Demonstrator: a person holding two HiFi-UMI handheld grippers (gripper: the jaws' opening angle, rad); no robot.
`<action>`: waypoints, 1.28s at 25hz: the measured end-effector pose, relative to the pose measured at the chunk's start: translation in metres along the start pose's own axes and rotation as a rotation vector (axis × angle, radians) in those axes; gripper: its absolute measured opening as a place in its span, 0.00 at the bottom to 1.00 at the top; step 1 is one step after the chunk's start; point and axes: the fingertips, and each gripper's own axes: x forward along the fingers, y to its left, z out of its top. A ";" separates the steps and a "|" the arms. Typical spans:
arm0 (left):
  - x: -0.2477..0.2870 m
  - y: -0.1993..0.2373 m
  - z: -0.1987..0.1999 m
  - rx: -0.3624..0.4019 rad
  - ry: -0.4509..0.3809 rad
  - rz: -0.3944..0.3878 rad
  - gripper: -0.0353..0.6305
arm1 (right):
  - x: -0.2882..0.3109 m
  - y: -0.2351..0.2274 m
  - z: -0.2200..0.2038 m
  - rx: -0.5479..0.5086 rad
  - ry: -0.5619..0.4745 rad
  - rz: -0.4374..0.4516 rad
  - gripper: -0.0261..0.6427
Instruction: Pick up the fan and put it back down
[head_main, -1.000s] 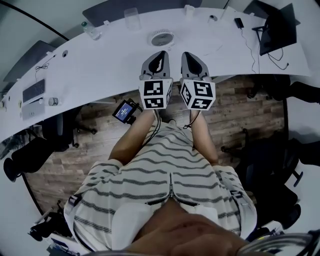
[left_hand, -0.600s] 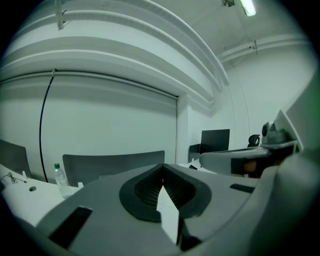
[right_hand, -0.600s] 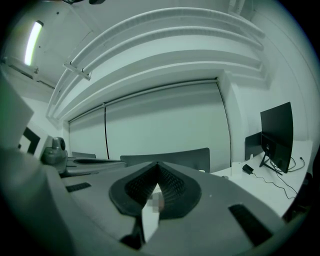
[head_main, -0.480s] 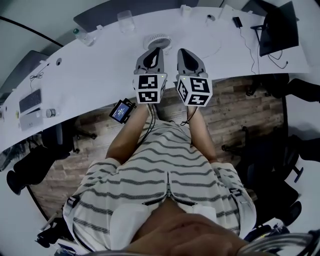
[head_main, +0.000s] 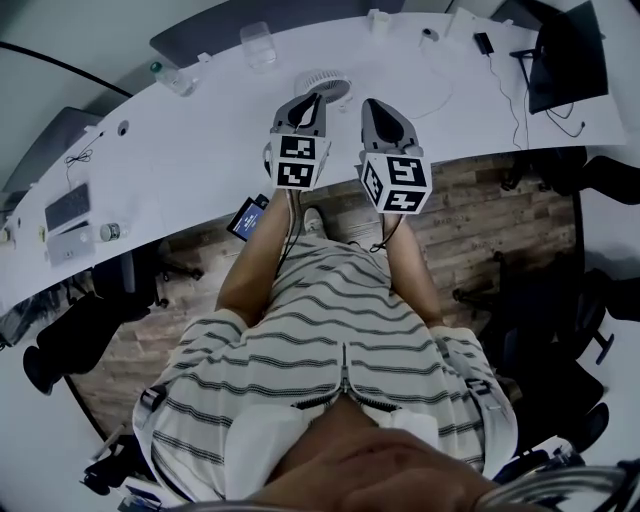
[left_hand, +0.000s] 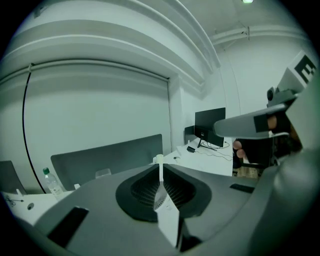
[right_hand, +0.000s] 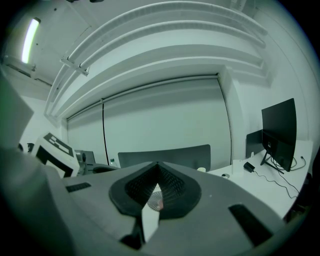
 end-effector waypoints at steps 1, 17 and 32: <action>0.004 0.004 -0.005 0.014 0.013 -0.005 0.07 | 0.001 0.000 0.000 0.000 0.001 -0.001 0.06; 0.079 0.036 -0.073 0.296 0.275 -0.275 0.26 | 0.010 -0.008 -0.003 -0.002 0.010 -0.033 0.06; 0.113 0.058 -0.125 0.447 0.400 -0.498 0.40 | 0.011 -0.024 -0.007 0.014 0.021 -0.082 0.06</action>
